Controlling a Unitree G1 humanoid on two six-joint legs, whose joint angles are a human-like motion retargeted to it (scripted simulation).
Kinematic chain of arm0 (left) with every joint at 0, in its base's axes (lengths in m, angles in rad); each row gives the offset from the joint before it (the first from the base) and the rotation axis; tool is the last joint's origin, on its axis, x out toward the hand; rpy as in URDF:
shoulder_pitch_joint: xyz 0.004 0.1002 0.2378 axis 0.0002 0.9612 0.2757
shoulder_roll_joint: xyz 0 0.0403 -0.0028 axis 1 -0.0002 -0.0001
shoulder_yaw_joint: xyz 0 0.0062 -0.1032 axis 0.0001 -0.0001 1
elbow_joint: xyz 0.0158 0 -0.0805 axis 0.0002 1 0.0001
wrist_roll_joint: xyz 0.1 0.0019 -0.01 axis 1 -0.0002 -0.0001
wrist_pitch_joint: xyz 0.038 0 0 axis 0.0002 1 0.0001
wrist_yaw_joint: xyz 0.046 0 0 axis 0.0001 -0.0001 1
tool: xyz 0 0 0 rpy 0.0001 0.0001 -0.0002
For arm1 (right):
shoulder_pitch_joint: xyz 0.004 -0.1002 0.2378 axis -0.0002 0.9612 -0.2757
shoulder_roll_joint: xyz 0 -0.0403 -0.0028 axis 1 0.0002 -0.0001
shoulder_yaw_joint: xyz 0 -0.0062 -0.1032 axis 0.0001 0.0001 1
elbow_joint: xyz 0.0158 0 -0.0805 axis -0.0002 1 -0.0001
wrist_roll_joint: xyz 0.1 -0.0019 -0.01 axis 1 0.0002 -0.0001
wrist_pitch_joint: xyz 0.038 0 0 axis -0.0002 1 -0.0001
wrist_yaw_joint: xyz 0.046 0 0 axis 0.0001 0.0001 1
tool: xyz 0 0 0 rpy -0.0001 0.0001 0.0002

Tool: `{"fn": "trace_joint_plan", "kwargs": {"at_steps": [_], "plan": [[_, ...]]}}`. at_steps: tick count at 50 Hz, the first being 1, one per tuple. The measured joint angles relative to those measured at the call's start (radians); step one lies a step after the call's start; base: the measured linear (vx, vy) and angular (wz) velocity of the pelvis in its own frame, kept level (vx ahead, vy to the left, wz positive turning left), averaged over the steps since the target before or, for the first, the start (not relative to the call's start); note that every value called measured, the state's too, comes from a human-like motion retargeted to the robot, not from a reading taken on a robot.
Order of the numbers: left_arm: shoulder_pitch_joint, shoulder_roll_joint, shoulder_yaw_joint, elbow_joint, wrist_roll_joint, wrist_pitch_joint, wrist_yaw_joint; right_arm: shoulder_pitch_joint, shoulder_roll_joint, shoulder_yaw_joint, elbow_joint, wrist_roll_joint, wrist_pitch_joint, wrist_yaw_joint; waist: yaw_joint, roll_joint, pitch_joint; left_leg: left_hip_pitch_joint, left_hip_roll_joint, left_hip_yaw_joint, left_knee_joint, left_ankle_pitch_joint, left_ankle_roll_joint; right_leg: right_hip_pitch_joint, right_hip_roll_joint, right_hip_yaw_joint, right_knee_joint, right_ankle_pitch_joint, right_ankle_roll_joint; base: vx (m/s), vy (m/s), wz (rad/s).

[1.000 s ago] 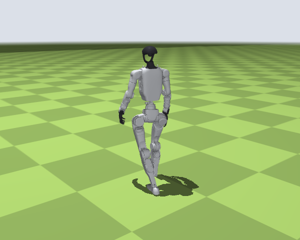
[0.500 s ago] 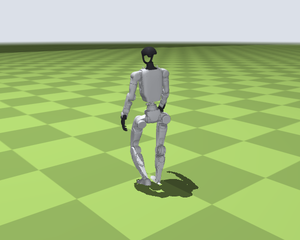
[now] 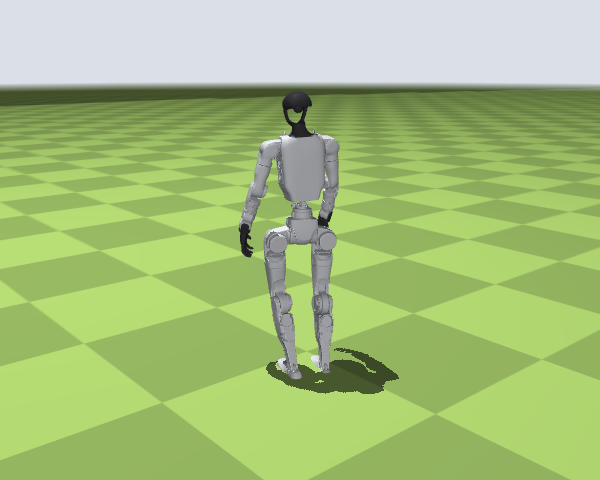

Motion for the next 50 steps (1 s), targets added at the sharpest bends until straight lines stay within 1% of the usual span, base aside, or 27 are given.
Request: {"fn": "trace_joint_plan", "kwargs": {"at_steps": [8,16,22,28,30,32,33,35,37,40,43,45,47,48,50], "plan": [[-0.008,-0.013,-0.012,-0.017,-0.01,-0.001,-0.003,0.0,0.002,0.024,0.0,-0.004,0.001,0.005,0.002,-0.04,0.017,0.1,-0.076,-0.002,-0.216,0.094,0.011,-0.028,-0.069,-0.01,0.065,-0.047,0.015,0.03,0.08,0.03],[-0.013,-0.017,-0.012,-0.011,-0.023,0.004,0.007,-0.013,-0.008,0.034,-0.021,0.007,0.0,-0.006,0.0,-0.069,0.032,0.173,-0.13,-0.008,-0.388,0.175,0.021,-0.091,-0.119,-0.014,0.184,-0.109,0.027,0.01,0.07,-0.02],[-0.014,-0.014,-0.002,0.003,-0.034,0.006,0.022,-0.023,-0.018,0.036,-0.03,0.021,0.0,-0.022,-0.008,-0.095,0.046,0.208,-0.17,-0.012,-0.464,0.208,0.028,-0.161,-0.162,-0.015,0.328,-0.179,0.032,0.0,0.06,-0.02],[-0.007,-0.009,0.007,0.014,-0.046,0.007,0.034,-0.022,-0.027,0.035,-0.037,0.038,-0.004,-0.029,-0.028,-0.138,0.067,0.228,-0.224,-0.016,-0.476,0.203,0.038,-0.248,-0.235,-0.022,0.54,-0.258,0.029,0.0,0.04,0.01],[-0.004,-0.006,0.009,0.019,-0.052,0.008,0.035,-0.021,-0.028,0.035,-0.04,0.045,-0.005,-0.028,-0.03,-0.153,0.075,0.238,-0.24,-0.004,-0.479,0.198,0.039,-0.286,-0.29,-0.082,0.632,-0.265,0.016,0.02,0.02,-0.36],[-0.004,0.0,0.01,0.024,-0.058,0.011,0.034,-0.023,-0.026,0.036,-0.043,0.054,-0.006,-0.024,-0.024,-0.156,0.077,0.242,-0.239,0.024,-0.484,0.187,0.039,-0.321,-0.39,-0.214,0.728,-0.265,-0.038,0.04,0.01,-0.61],[-0.006,0.003,0.009,0.028,-0.06,0.012,0.033,-0.023,-0.026,0.035,-0.043,0.059,-0.006,-0.021,-0.029,-0.156,0.079,0.245,-0.24,0.026,-0.485,0.183,0.038,-0.337,-0.42,-0.243,0.772,-0.271,-0.061,0.06,0.02,-0.2],[-0.009,0.004,0.002,0.035,-0.065,0.017,0.03,-0.019,-0.025,0.03,-0.042,0.07,-0.004,-0.013,-0.05,-0.16,0.088,0.256,-0.248,0.017,-0.486,0.179,0.034,-0.377,-0.437,-0.242,0.848,-0.278,-0.086,0.07,0.03,0.24],[-0.013,0.003,-0.004,0.041,-0.067,0.021,0.026,-0.013,-0.023,0.026,-0.037,0.082,-0.001,-0.005,-0.073,-0.165,0.097,0.27,-0.257,0.004,-0.486,0.174,0.031,-0.424,-0.435,-0.222,0.899,-0.279,-0.095,0.1,0.03,0.42],[-0.022,-0.002,-0.014,0.048,-0.065,0.027,0.021,0.001,-0.02,0.017,-0.026,0.1,0.004,0.005,-0.105,-0.17,0.108,0.289,-0.263,-0.017,-0.486,0.164,0.027,-0.494,-0.41,-0.193,0.916,-0.268,-0.093,0.13,0.03,0.46],[-0.039,-0.006,-0.024,0.051,-0.056,0.029,0.018,0.014,-0.02,0.006,-0.012,0.116,0.009,0.017,-0.13,-0.152,0.108,0.293,-0.242,-0.036,-0.479,0.144,0.023,-0.555,-0.349,-0.187,0.843,-0.236,-0.08,0.18,0.02,0.44],[-0.05,-0.01,-0.032,0.052,-0.048,0.027,0.016,0.026,-0.02,-0.003,0.0,0.125,0.012,0.024,-0.137,-0.124,0.1,0.287,-0.21,-0.045,-0.473,0.128,0.02,-0.587,-0.29,-0.196,0.749,-0.202,-0.071,0.21,0.01,0.36],[-0.051,-0.014,-0.043,0.048,-0.039,0.024,0.013,0.042,-0.016,-0.01,0.006,0.13,0.015,0.028,-0.14,-0.12,0.1,0.297,-0.204,-0.057,-0.473,0.121,0.02,-0.614,-0.262,-0.189,0.671,-0.182,-0.055,0.22,-0.01,0.32],[-0.055,-0.014,-0.048,0.047,-0.033,0.023,0.01,0.045,-0.016,-0.016,0.007,0.132,0.017,0.03,-0.139,-0.106,0.094,0.292,-0.187,-0.062,-0.47,0.114,0.02,-0.619,-0.234,-0.197,0.606,-0.164,-0.052,0.23,-0.02,0.26],[-0.051,-0.017,-0.059,0.044,-0.021,0.02,0.009,0.057,-0.016,-0.02,0.008,0.136,0.019,0.029,-0.134,-0.108,0.094,0.306,-0.188,-0.071,-0.473,0.114,0.02,-0.648,-0.222,-0.185,0.55,-0.157,-0.037,0.23,-0.03,0.21]]}}
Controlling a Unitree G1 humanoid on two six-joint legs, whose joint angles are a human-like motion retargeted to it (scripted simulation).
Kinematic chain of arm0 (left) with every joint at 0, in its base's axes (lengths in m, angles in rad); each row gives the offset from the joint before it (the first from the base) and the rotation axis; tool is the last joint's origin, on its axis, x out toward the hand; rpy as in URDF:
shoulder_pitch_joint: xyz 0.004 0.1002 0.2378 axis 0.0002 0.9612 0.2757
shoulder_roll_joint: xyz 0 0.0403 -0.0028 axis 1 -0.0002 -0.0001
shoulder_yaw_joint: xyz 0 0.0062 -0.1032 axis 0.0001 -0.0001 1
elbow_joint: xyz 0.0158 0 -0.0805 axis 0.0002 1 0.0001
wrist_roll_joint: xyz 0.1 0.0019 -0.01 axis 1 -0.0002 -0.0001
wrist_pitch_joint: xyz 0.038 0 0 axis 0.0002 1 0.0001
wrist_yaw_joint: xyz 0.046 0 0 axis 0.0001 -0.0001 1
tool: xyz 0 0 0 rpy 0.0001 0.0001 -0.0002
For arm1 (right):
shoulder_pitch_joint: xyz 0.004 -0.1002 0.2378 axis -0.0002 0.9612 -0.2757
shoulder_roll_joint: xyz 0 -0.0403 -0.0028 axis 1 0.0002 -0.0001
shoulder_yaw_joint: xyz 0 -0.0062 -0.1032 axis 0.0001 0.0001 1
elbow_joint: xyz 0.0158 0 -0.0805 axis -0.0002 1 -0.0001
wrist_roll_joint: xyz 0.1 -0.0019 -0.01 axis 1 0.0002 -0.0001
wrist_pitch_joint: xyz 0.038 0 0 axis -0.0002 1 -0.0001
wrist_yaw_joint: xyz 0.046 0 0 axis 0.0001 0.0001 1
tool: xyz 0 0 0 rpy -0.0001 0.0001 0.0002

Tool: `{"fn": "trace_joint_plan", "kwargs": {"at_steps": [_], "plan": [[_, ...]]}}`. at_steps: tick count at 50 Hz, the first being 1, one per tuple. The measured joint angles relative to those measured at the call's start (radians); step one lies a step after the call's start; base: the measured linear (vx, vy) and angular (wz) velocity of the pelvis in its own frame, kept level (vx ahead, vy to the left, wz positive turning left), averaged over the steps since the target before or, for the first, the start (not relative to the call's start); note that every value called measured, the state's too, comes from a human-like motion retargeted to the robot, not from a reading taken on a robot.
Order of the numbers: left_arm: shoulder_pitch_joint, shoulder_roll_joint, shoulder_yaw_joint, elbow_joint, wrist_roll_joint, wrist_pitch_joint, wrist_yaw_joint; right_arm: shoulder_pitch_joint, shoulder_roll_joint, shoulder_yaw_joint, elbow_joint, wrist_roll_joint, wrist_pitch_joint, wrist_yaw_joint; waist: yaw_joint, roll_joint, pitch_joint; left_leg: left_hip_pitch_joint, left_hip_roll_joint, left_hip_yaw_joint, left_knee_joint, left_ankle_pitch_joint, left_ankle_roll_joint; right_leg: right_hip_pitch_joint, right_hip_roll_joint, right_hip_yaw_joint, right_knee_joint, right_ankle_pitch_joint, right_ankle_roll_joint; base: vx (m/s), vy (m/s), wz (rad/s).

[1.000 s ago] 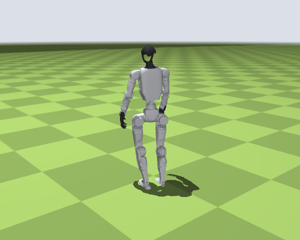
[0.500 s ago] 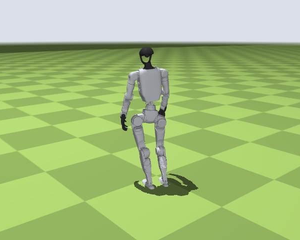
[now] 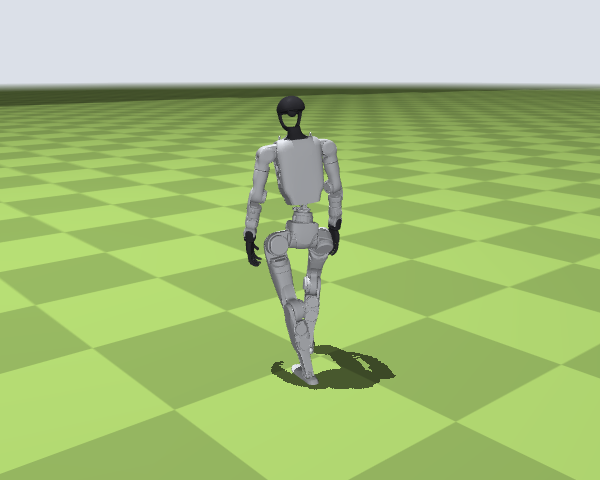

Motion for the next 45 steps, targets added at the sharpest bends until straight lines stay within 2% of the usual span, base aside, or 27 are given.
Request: {"fn": "trace_joint_plan", "kwargs": {"at_steps": [8,14,18,21,24,26,30,32,36,39,43,45], "plan": [[0.0,0.002,-0.031,-0.004,0.047,-0.002,-0.016,0.0,-0.008,-0.022,-0.015,-0.002,0.004,-0.016,0.028,0.018,-0.028,0.037,0.014,-0.04,0.016,-0.036,0.002,-0.031,0.036,0.0,-0.15,0.057,0.008,0.32,-0.08,0.16],[0.025,0.001,-0.023,-0.004,0.045,-0.007,-0.019,-0.019,-0.021,-0.026,-0.024,-0.016,-0.002,-0.029,0.04,0.038,-0.028,0.067,0.038,-0.028,0.169,-0.075,-0.025,0.016,0.031,0.016,-0.029,0.097,-0.017,0.43,-0.12,0.16],[0.056,0.006,0.001,-0.008,0.019,-0.01,-0.009,-0.031,-0.025,-0.02,-0.029,-0.023,-0.009,-0.041,0.051,0.059,-0.02,0.035,0.08,-0.021,0.414,-0.064,-0.076,0.082,0.061,0.024,0.037,0.089,-0.047,0.44,-0.15,-0.03],[0.08,0.018,0.024,-0.024,-0.004,-0.011,0.0,-0.041,-0.027,-0.009,-0.037,-0.025,-0.012,-0.05,0.059,0.101,-0.016,-0.066,0.18,0.019,0.738,-0.01,-0.134,0.156,0.126,0.003,0.022,0.072,-0.084,0.39,-0.13,-0.04],[0.096,0.032,0.049,-0.056,-0.013,-0.007,0.005,-0.057,-0.034,-0.001,-0.047,-0.028,-0.013,-0.052,0.083,0.18,-0.034,-0.227,0.35,0.055,1.091,0.039,-0.167,0.225,0.245,-0.039,-0.068,0.089,-0.129,0.34,-0.1,-0.16],[0.104,0.036,0.058,-0.074,-0.012,-0.007,0.013,-0.061,-0.043,0.003,-0.051,-0.033,-0.011,-0.058,0.106,0.192,-0.039,-0.3,0.418,0.088,1.239,0.035,-0.148,0.254,0.273,-0.04,-0.067,0.07,-0.141,0.37,-0.07,-0.15],[0.091,0.055,0.082,-0.111,-0.01,0.002,0.016,-0.098,-0.055,-0.001,-0.052,-0.044,-0.001,-0.064,0.155,0.19,-0.046,-0.473,0.513,0.126,1.398,-0.084,-0.08,0.35,0.323,-0.031,-0.185,0.075,-0.148,0.4,-0.05,-0.1],[0.099,0.052,0.093,-0.119,-0.01,0.001,0.023,-0.099,-0.054,0.006,-0.056,-0.049,0.001,-0.068,0.182,0.189,-0.044,-0.542,0.533,0.142,1.401,-0.159,-0.056,0.378,0.33,-0.021,-0.174,0.048,-0.144,0.43,-0.01,-0.15],[0.1,0.054,0.116,-0.121,-0.014,0.001,0.026,-0.119,-0.047,0.009,-0.076,-0.052,0.002,-0.064,0.213,0.147,-0.032,-0.665,0.492,0.18,1.238,-0.233,-0.037,0.457,0.305,0.01,-0.217,0.006,-0.132,0.46,0.02,-0.11],[0.105,0.049,0.127,-0.105,-0.016,0.0,0.024,-0.125,-0.034,0.015,-0.093,-0.055,-0.004,-0.056,0.214,0.113,-0.027,-0.723,0.424,0.197,1.014,-0.207,-0.053,0.502,0.265,0.028,-0.222,-0.035,-0.122,0.48,0.05,0.0],[0.112,0.039,0.131,-0.076,-0.013,0.002,0.015,-0.124,-0.023,0.031,-0.113,-0.076,-0.011,-0.042,0.187,0.064,-0.04,-0.738,0.292,0.189,0.594,-0.097,-0.082,0.527,0.196,0.041,-0.189,-0.094,-0.106,0.46,0.09,0.07],[0.122,0.033,0.13,-0.07,-0.011,0.004,0.012,-0.116,-0.017,0.039,-0.119,-0.089,-0.014,-0.035,0.177,0.059,-0.043,-0.765,0.27,0.175,0.51,-0.09,-0.092,0.53,0.181,0.048,-0.14,-0.127,-0.099,0.44,0.11,-0.05]]}}
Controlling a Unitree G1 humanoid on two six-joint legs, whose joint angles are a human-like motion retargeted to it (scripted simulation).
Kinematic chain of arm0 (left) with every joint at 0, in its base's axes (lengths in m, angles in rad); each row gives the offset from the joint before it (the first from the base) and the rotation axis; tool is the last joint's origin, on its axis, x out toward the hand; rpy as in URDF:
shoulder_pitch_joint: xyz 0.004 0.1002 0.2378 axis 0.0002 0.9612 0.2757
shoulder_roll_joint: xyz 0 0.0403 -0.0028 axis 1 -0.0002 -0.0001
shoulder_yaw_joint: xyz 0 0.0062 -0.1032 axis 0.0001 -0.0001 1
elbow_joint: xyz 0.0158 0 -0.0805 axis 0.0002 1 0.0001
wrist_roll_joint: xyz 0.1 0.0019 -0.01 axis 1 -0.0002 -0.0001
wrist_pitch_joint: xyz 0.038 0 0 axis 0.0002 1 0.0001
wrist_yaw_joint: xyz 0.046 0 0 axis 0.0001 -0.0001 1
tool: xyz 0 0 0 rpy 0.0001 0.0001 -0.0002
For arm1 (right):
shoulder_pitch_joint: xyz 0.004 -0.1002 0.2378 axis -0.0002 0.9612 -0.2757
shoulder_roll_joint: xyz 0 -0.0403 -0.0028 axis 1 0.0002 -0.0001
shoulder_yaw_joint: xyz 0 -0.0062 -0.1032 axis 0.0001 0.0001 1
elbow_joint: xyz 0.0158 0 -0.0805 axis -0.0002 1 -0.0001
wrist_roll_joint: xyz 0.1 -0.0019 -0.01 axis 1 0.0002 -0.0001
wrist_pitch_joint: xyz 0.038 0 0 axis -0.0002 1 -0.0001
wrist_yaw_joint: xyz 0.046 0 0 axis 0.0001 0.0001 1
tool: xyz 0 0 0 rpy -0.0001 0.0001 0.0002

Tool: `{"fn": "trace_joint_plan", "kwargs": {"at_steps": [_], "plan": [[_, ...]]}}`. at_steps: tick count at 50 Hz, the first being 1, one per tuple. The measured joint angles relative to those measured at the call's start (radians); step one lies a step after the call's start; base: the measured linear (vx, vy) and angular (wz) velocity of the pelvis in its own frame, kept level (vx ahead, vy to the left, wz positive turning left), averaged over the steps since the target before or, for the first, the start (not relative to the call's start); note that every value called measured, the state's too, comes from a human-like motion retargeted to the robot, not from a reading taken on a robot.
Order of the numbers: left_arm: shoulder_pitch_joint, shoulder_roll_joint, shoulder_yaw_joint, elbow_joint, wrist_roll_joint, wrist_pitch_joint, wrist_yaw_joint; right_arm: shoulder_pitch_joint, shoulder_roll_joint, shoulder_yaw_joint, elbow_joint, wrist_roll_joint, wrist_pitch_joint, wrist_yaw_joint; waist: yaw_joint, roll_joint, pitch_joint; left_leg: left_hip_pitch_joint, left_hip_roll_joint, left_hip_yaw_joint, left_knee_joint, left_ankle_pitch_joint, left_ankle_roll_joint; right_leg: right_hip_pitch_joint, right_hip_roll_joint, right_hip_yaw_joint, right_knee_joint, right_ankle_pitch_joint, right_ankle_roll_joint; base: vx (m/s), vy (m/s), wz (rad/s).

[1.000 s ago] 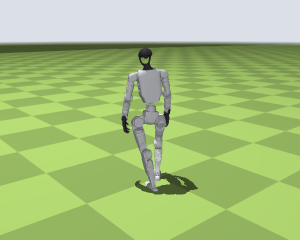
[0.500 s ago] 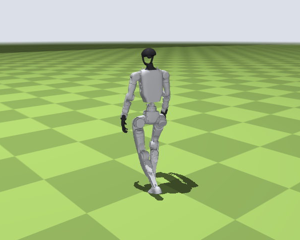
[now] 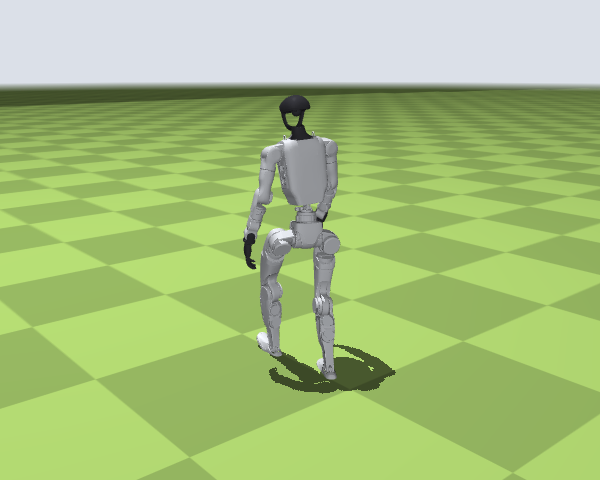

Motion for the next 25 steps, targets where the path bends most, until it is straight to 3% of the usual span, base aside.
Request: {"fn": "trace_joint_plan", "kwargs": {"at_steps": [2,8,10,13,16,20,23,25], "plan": [[0.0,0.002,0.006,0.005,-0.002,0.003,-0.007,0.001,0.003,0.004,-0.003,-0.012,0.0,0.011,-0.01,-0.016,-0.02,0.08,-0.049,-0.003,-0.266,0.12,0.005,0.0,-0.018,0.016,0.006,-0.011,0.001,0.48,0.12,-0.11],[0.02,-0.005,0.011,0.003,-0.025,0.008,-0.005,0.054,0.01,0.007,0.022,-0.03,0.008,0.012,-0.026,-0.075,-0.067,0.04,-0.112,0.007,-0.124,0.186,0.041,-0.027,-0.138,0.038,0.217,-0.036,0.042,0.54,0.12,-0.12],[0.017,0.009,0.01,0.001,-0.048,0.009,-0.013,0.069,0.007,0.001,0.038,-0.033,0.012,0.019,-0.029,-0.109,-0.074,0.068,-0.153,0.018,-0.098,0.187,0.06,-0.033,-0.189,0.064,0.308,0.025,0.081,0.6,0.15,-0.13],[0.012,0.017,-0.006,-0.011,-0.068,0.002,-0.014,0.09,-0.004,-0.004,0.054,-0.026,0.013,0.028,-0.049,-0.154,-0.069,0.147,-0.238,0.023,-0.135,0.179,0.098,-0.077,-0.299,0.084,0.518,0.234,0.142,0.55,0.15,0.05],[0.0,0.027,-0.025,-0.03,-0.065,-0.006,-0.002,0.096,-0.022,-0.006,0.059,-0.016,0.011,0.031,-0.08,-0.184,-0.057,0.258,-0.322,0.017,-0.222,0.178,0.129,-0.17,-0.42,0.1,0.74,0.348,0.134,0.53,0.15,0.06],[-0.028,0.045,-0.052,-0.046,-0.039,-0.009,0.026,0.094,-0.041,-0.009,0.054,-0.008,0.0,0.015,-0.128,-0.194,-0.041,0.424,-0.393,-0.019,-0.351,0.174,0.143,-0.306,-0.505,0.109,0.868,0.264,0.08,0.52,0.13,0.01],[-0.071,0.056,-0.058,-0.049,-0.019,-0.008,0.036,0.083,-0.053,-0.01,0.038,-0.006,-0.009,0.01,-0.142,-0.141,-0.01,0.583,-0.371,-0.063,-0.491,0.181,0.138,-0.378,-0.441,0.068,0.792,0.173,0.051,0.52,0.1,-0.15],[-0.083,0.054,-0.069,-0.055,-0.009,-0.011,0.041,0.095,-0.053,-0.01,0.029,-0.005,-0.013,0.007,-0.154,-0.139,0.003,0.65,-0.382,-0.087,-0.524,0.171,0.137,-0.433,-0.428,0.06,0.715,0.134,0.054,0.49,0.07,0.07]]}}
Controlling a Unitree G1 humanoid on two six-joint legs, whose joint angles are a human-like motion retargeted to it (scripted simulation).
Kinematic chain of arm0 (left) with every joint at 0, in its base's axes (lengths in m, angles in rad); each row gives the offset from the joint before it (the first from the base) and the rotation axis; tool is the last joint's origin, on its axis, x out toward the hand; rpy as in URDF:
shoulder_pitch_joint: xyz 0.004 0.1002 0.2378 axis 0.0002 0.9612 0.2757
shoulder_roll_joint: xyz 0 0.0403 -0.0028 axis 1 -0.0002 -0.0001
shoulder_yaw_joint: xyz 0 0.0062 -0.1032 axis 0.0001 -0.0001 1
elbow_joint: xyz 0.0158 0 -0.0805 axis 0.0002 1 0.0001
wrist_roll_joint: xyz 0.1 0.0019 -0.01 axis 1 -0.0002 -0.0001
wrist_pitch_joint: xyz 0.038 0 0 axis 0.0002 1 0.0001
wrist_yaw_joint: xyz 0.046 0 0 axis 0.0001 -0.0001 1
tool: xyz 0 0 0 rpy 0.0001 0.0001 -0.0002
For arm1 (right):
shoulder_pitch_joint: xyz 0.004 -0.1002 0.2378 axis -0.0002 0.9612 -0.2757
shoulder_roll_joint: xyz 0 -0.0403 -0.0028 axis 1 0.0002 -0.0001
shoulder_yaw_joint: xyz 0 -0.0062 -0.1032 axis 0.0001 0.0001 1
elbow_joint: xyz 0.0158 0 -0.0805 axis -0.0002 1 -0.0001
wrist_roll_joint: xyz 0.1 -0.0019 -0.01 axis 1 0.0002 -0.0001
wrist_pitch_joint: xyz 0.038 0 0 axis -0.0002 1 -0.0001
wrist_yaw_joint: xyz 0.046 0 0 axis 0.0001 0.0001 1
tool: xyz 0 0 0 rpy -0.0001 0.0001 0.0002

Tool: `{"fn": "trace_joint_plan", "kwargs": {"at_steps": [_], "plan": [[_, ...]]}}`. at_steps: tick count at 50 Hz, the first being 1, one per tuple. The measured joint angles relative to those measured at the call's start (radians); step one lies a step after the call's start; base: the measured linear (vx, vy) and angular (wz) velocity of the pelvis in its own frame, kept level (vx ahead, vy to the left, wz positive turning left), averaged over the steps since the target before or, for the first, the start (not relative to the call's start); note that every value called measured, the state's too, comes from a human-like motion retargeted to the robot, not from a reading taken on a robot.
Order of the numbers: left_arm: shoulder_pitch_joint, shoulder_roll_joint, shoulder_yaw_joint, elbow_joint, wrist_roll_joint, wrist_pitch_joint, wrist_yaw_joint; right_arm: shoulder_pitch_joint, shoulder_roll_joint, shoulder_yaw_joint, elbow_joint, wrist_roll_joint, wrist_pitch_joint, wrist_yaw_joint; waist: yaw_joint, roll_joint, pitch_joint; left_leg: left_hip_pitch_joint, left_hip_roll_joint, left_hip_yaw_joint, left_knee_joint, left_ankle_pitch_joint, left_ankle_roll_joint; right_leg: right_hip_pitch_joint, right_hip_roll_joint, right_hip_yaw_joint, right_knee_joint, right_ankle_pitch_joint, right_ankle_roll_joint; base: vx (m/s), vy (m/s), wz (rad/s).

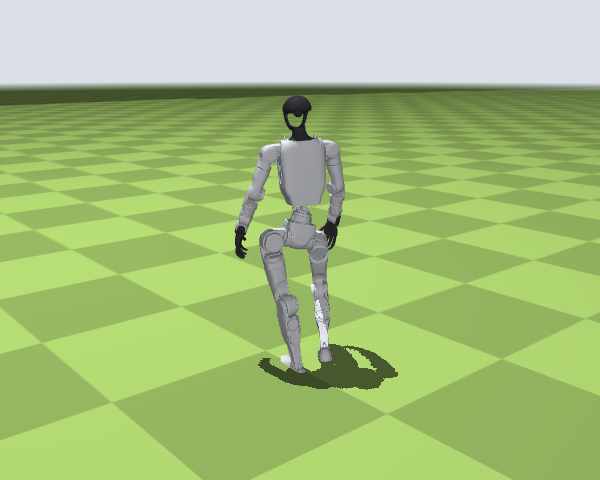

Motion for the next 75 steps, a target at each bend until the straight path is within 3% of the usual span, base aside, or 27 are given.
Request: {"fn": "trace_joint_plan", "kwargs": {"at_steps": [5,10,15,20,22,25,27,30,33,38,44,50,52,53,57,59,61,64,67,72,75], "plan": [[-0.054,0.006,-0.021,-0.004,0.024,-0.018,-0.008,0.016,0.004,-0.01,-0.024,0.01,-0.001,0.011,-0.007,0.081,0.029,0.093,0.077,-0.049,0.017,-0.093,-0.002,-0.058,0.146,-0.072,-0.345,0.026,0.046,0.49,0.04,0.28],[-0.069,-0.001,-0.055,0.002,0.057,-0.038,-0.037,0.037,0.011,-0.01,-0.028,0.014,-0.001,0.032,0.013,0.131,0.004,0.118,0.132,-0.088,0.021,-0.132,-0.02,-0.08,0.263,-0.092,-0.739,0.116,0.1,0.47,-0.03,0.3],[-0.037,-0.023,-0.079,0.023,0.09,-0.037,-0.074,0.05,0.014,-0.006,-0.015,0.004,0.004,0.059,0.029,0.124,-0.012,0.172,0.134,-0.127,0.052,-0.156,-0.031,-0.101,0.257,-0.062,-0.725,0.151,0.108,0.52,-0.1,0.36],[0.022,-0.043,-0.064,0.06,0.092,-0.022,-0.107,0.05,0.009,-0.011,0.006,0.001,0.008,0.077,0.043,0.127,-0.012,0.197,0.174,-0.144,0.237,-0.182,-0.069,-0.04,0.264,-0.059,-0.591,0.167,0.067,0.57,-0.15,0.27],[0.047,-0.042,-0.052,0.071,0.077,-0.015,-0.112,0.047,0.006,-0.008,0.011,0.006,0.008,0.076,0.051,0.138,-0.003,0.159,0.212,-0.137,0.42,-0.162,-0.114,0.009,0.291,-0.066,-0.569,0.151,0.044,0.52,-0.18,0.13],[0.075,-0.029,-0.029,0.072,0.054,-0.008,-0.111,0.032,0.003,0.0,0.013,0.016,0.007,0.071,0.066,0.193,0.009,0.011,0.347,-0.096,0.854,-0.1,-0.199,0.096,0.381,-0.114,-0.595,0.129,-0.009,0.43,-0.17,0.09],[0.087,-0.023,-0.017,0.062,0.05,-0.006,-0.106,0.022,-0.004,0.005,0.009,0.018,0.005,0.061,0.088,0.223,0.008,-0.092,0.435,-0.067,1.094,-0.051,-0.222,0.127,0.434,-0.133,-0.596,0.11,-0.042,0.4,-0.13,-0.05],[0.089,-0.016,-0.002,0.037,0.049,-0.003,-0.09,-0.002,-0.018,0.01,0.006,0.021,0.008,0.037,0.131,0.255,0.003,-0.257,0.559,-0.029,1.356,-0.086,-0.197,0.175,0.503,-0.153,-0.624,0.085,-0.07,0.43,-0.11,-0.1],[0.077,-0.01,0.018,0.017,0.045,0.002,-0.073,-0.042,-0.023,0.012,0.009,0.022,0.015,0.011,0.187,0.274,-0.007,-0.43,0.642,-0.011,1.447,-0.206,-0.151,0.24,0.568,-0.15,-0.718,0.092,-0.076,0.48,-0.06,-0.24],[0.069,-0.007,0.055,0.011,0.028,-0.001,-0.045,-0.093,-0.007,0.02,-0.013,0.018,0.013,-0.006,0.232,0.21,0.017,-0.601,0.592,0.051,1.21,-0.303,-0.117,0.353,0.525,-0.105,-0.769,0.025,-0.055,0.55,0.02,-0.07],[0.087,-0.013,0.077,0.033,0.022,-0.002,-0.033,-0.105,0.016,0.044,-0.046,-0.01,-0.002,0.011,0.205,0.137,0.003,-0.66,0.433,0.062,0.623,-0.171,-0.154,0.426,0.425,-0.08,-0.744,-0.071,-0.029,0.58,0.09,0.1],[0.112,-0.008,0.094,0.037,0.001,0.003,-0.02,-0.068,0.029,0.05,-0.038,-0.032,0.0,0.016,0.197,0.1,-0.042,-0.68,0.376,0.051,0.6,-0.09,-0.135,0.425,0.346,-0.061,-0.575,-0.132,-0.008,0.61,0.15,-0.22],[0.118,-0.001,0.093,0.034,-0.013,0.002,-0.022,-0.042,0.029,0.045,-0.025,-0.039,0.004,0.018,0.186,0.066,-0.054,-0.646,0.328,0.065,0.604,-0.065,-0.109,0.411,0.282,-0.052,-0.469,-0.09,0.02,0.65,0.17,-0.05],[0.117,0.014,0.091,0.031,-0.028,0.002,-0.03,-0.033,0.03,0.039,-0.019,-0.043,0.005,0.025,0.177,0.017,-0.047,-0.56,0.255,0.086,0.485,-0.017,-0.088,0.401,0.209,-0.032,-0.39,-0.044,0.049,0.65,0.19,0.07],[0.115,0.019,0.066,0.009,-0.035,-0.009,-0.031,0.002,0.017,0.032,-0.003,-0.026,0.006,0.038,0.119,-0.035,-0.041,-0.436,0.125,0.097,0.411,-0.032,-0.028,0.278,0.011,-0.015,-0.014,0.232,0.074,0.6,0.19,0.17],[0.105,0.026,0.047,-0.005,-0.023,-0.012,-0.021,0.01,0.009,0.028,-0.003,-0.015,0.002,0.034,0.082,-0.047,-0.035,-0.357,0.07,0.088,0.354,-0.038,-0.011,0.189,-0.061,0.008,0.123,0.256,0.051,0.58,0.18,0.08],[0.088,0.033,0.029,-0.013,-0.01,-0.01,-0.005,0.015,0.002,0.023,-0.009,-0.004,-0.004,0.022,0.046,-0.051,-0.029,-0.273,0.031,0.07,0.289,-0.041,-0.003,0.102,-0.097,0.022,0.187,0.203,0.029,0.58,0.15,0.02],[0.037,0.039,0.019,-0.014,0.005,-0.007,0.017,0.01,-0.007,0.013,-0.029,0.012,-0.014,0.003,0.021,-0.005,-0.01,-0.068,0.03,0.02,0.048,0.01,-0.003,-0.006,-0.046,-0.004,0.124,0.11,0.009,0.6,0.12,-0.23],[0.002,0.036,0.008,-0.025,0.015,-0.016,0.032,0.025,-0.002,0.0,-0.05,0.024,-0.019,-0.01,-0.007,0.017,0.002,0.027,0.037,-0.009,0.009,-0.023,-0.005,-0.081,0.004,-0.046,-0.054,0.067,0.03,0.57,0.06,0.16],[-0.061,0.022,-0.013,-0.052,0.028,-0.052,0.033,0.05,0.003,-0.024,-0.063,0.039,-0.019,-0.017,0.004,0.095,-0.004,0.088,0.112,-0.039,0.019,-0.098,-0.022,-0.128,0.173,-0.115,-0.52,0.135,0.113,0.55,0.01,0.21],[-0.068,0.008,-0.026,-0.067,0.041,-0.064,0.029,0.068,0.007,-0.025,-0.057,0.035,-0.018,-0.014,0.016,0.09,-0.022,0.119,0.104,-0.064,0.017,-0.11,-0.029,-0.166,0.197,-0.092,-0.632,0.153,0.143,0.54,-0.05,0.3]]}}
